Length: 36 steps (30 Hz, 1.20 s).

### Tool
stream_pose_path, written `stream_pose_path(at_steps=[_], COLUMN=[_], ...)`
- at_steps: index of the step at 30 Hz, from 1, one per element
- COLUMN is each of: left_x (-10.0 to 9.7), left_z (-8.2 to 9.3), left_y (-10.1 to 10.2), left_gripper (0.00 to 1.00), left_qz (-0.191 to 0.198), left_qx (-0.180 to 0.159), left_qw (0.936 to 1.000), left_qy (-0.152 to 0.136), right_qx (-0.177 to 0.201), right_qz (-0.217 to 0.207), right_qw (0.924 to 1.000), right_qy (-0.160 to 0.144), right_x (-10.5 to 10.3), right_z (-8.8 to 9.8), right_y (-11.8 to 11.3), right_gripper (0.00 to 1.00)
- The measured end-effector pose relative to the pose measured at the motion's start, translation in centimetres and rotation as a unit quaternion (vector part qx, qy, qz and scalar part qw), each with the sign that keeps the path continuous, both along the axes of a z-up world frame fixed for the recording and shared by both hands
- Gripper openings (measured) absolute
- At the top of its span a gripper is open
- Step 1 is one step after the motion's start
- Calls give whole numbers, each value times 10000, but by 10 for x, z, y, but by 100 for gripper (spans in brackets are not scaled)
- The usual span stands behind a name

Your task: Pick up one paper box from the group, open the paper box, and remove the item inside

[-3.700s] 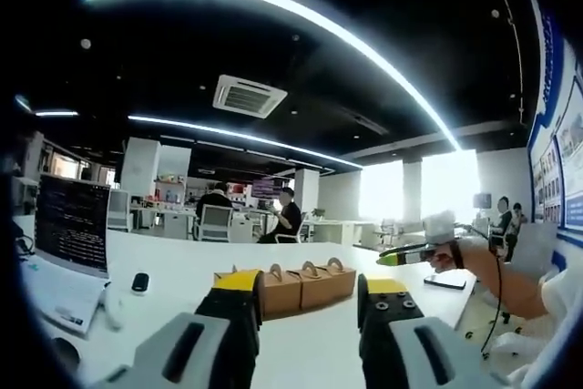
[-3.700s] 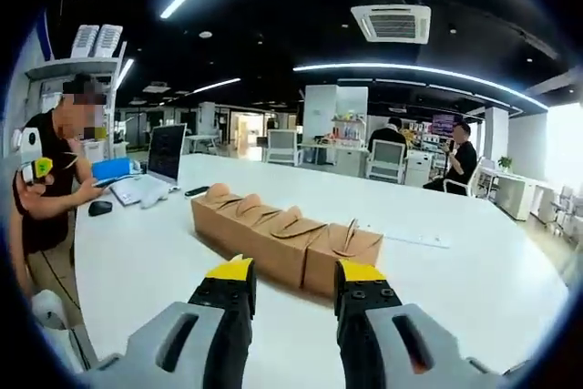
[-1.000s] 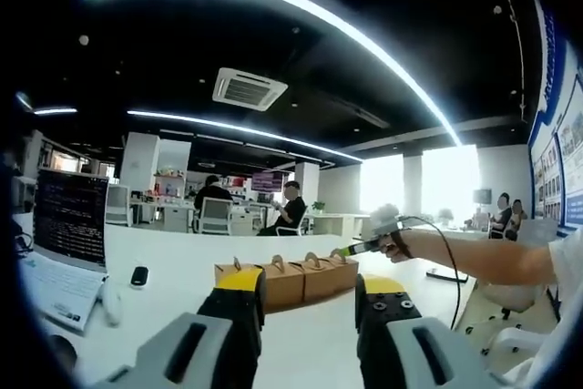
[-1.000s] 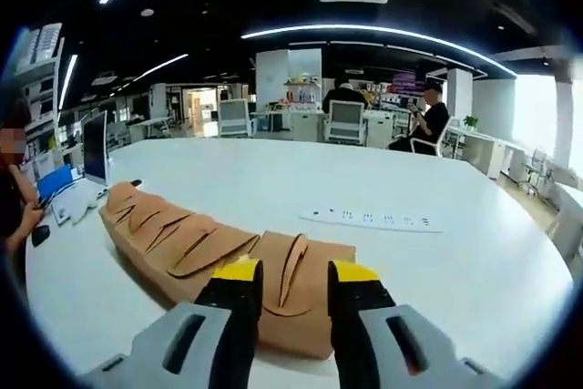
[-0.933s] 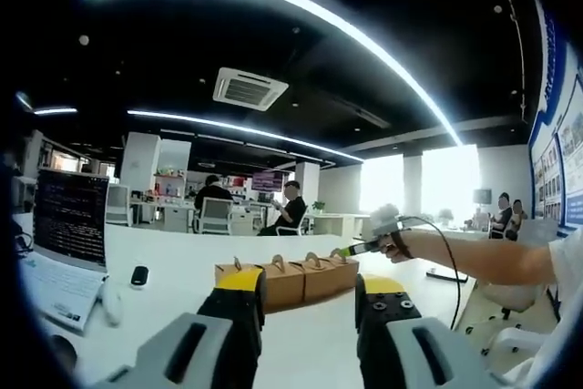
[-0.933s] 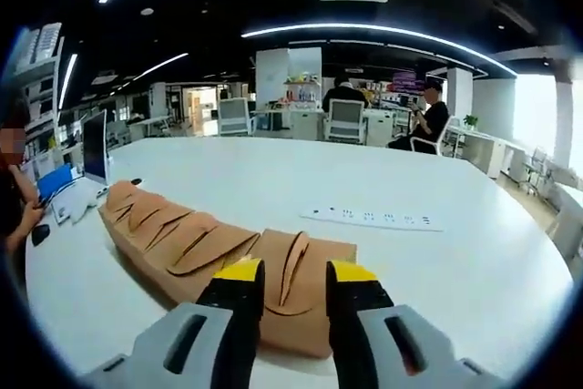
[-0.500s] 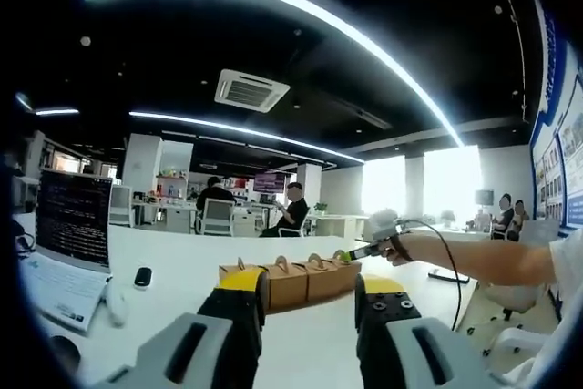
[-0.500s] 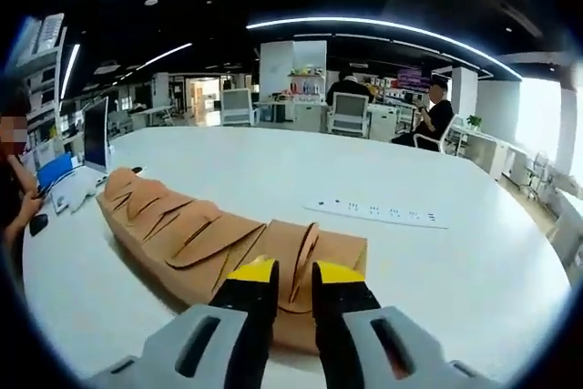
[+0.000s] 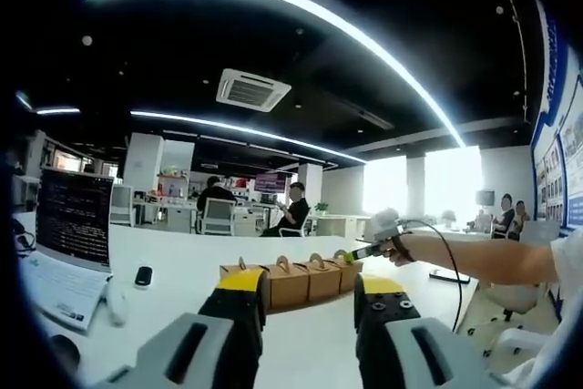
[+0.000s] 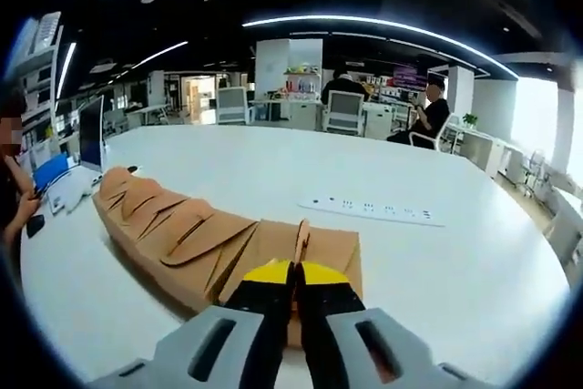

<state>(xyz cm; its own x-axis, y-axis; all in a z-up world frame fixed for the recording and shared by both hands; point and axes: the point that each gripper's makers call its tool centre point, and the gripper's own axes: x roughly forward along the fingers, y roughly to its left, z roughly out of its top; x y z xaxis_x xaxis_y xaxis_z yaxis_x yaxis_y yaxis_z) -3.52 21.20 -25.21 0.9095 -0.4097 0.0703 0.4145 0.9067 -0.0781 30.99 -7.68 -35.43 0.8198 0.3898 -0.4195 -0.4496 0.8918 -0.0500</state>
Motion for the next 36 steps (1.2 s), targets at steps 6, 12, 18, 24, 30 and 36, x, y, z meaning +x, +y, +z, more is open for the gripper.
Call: stream_pose_path(at_steps=[6,12,18,24,30,36], left_x=[1,1,1,1,0,0], left_z=[-2,-2,-2,-2,-2,-3], left_y=[-1,0,0,-1,-1,-2], left_gripper=[40,39,39,39,39,39], left_qz=[-4,17,19,17,18,15], left_qx=[14,16,13,11,20,31], left_qw=[10000,10000,10000,10000,10000,10000], left_qy=[32,35,39,33,33,44], right_qx=[-48,-41,32,-12,-6,-14], right_qz=[-80,-145,-241,-237,-195,-211], right_qw=[9999,9998,9995,9995,9997,9996], right_qy=[-45,-105,-212,-197,-161,-160], right_x=[3,5,5,3,0,-4], right_z=[2,5,13,14,13,13], right_y=[-6,-11,-15,-19,-23,-29], right_gripper=[3,3,3,3,3,3])
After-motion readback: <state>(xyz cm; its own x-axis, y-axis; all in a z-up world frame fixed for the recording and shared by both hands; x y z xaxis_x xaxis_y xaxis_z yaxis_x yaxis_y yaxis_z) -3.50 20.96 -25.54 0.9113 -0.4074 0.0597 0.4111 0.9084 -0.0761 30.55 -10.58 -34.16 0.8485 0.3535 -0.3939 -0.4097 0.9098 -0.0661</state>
